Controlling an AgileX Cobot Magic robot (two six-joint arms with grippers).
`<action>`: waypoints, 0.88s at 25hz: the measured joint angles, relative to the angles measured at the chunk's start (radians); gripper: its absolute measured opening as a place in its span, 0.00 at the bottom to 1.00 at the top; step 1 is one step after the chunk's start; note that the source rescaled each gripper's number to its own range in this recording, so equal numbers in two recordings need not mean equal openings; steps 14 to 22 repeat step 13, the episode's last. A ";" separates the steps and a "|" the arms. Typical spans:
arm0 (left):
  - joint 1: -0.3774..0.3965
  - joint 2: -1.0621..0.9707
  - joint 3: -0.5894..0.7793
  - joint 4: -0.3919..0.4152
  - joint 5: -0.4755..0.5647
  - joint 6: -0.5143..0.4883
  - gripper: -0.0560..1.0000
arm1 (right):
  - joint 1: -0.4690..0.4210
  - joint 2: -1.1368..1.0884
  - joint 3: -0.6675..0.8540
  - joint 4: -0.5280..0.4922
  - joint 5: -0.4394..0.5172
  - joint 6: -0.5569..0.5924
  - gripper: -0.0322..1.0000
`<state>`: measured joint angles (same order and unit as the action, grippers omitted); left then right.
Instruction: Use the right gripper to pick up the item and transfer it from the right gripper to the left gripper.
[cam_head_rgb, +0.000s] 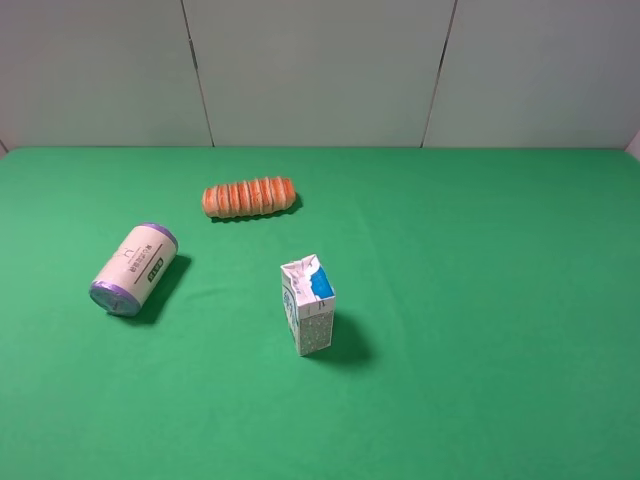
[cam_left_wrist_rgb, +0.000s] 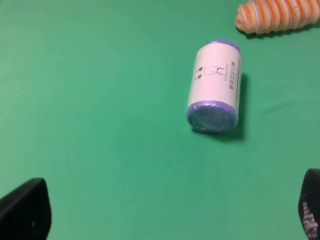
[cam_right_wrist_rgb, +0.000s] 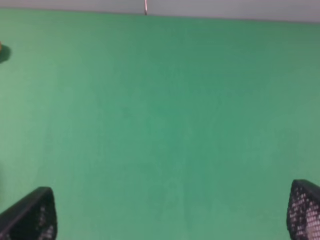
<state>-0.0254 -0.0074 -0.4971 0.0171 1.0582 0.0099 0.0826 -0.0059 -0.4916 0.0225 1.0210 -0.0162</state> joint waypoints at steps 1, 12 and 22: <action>0.000 0.000 0.000 0.000 0.000 0.000 0.97 | 0.000 0.000 0.000 0.000 0.000 0.000 1.00; 0.000 0.000 0.000 0.000 0.000 0.000 0.97 | 0.000 0.000 0.000 0.000 0.000 0.000 1.00; 0.000 0.000 0.000 0.000 0.000 0.000 0.97 | 0.000 0.000 0.000 0.000 0.000 0.000 1.00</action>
